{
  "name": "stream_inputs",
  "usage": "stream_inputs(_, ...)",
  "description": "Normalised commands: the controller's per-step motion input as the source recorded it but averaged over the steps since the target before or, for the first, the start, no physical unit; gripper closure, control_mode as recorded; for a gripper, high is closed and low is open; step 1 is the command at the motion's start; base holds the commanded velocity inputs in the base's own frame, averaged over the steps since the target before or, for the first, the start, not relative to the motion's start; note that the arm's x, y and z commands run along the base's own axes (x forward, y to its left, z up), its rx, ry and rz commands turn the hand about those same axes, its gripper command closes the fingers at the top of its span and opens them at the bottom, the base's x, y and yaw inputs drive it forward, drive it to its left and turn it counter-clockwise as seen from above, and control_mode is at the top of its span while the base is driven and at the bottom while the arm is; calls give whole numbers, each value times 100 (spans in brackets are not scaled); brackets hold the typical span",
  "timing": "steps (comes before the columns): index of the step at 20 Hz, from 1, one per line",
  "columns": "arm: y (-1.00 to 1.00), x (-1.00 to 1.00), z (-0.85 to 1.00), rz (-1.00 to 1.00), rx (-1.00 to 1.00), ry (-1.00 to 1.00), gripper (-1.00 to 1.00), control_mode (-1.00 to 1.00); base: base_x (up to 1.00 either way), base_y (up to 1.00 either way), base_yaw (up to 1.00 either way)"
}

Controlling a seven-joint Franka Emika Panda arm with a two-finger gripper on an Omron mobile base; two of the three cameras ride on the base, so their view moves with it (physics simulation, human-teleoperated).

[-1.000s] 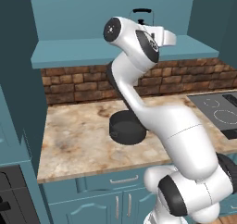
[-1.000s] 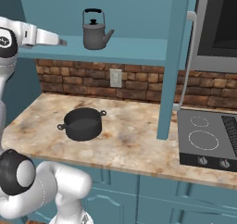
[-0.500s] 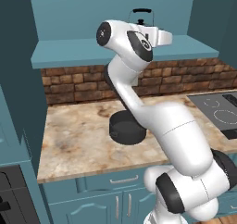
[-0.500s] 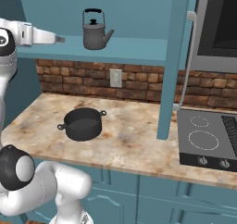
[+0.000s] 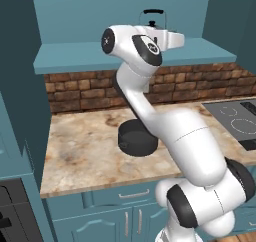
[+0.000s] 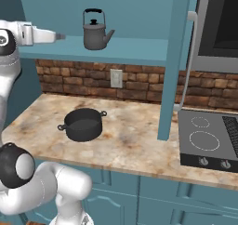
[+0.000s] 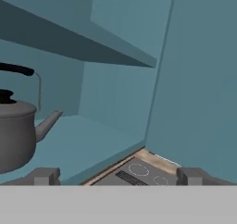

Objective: Pick the kettle from the cabinet and place it on a stove burner. Then pick the pot from the counter and place it on another stove burner. Finally, turn both burners on.

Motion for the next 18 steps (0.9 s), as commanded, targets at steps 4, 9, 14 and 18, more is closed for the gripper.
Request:
stream_inputs(4,0,10,14,-5,-1,0,-100,-100,0,0,0)
stream_inputs(9,0,11,3,-5,0,0,-100,-100,0,0,0)
stream_inputs(14,0,20,0,-5,0,0,-100,-100,0,0,0)
stream_inputs(18,0,9,0,-2,0,0,-100,-100,0,0,0)
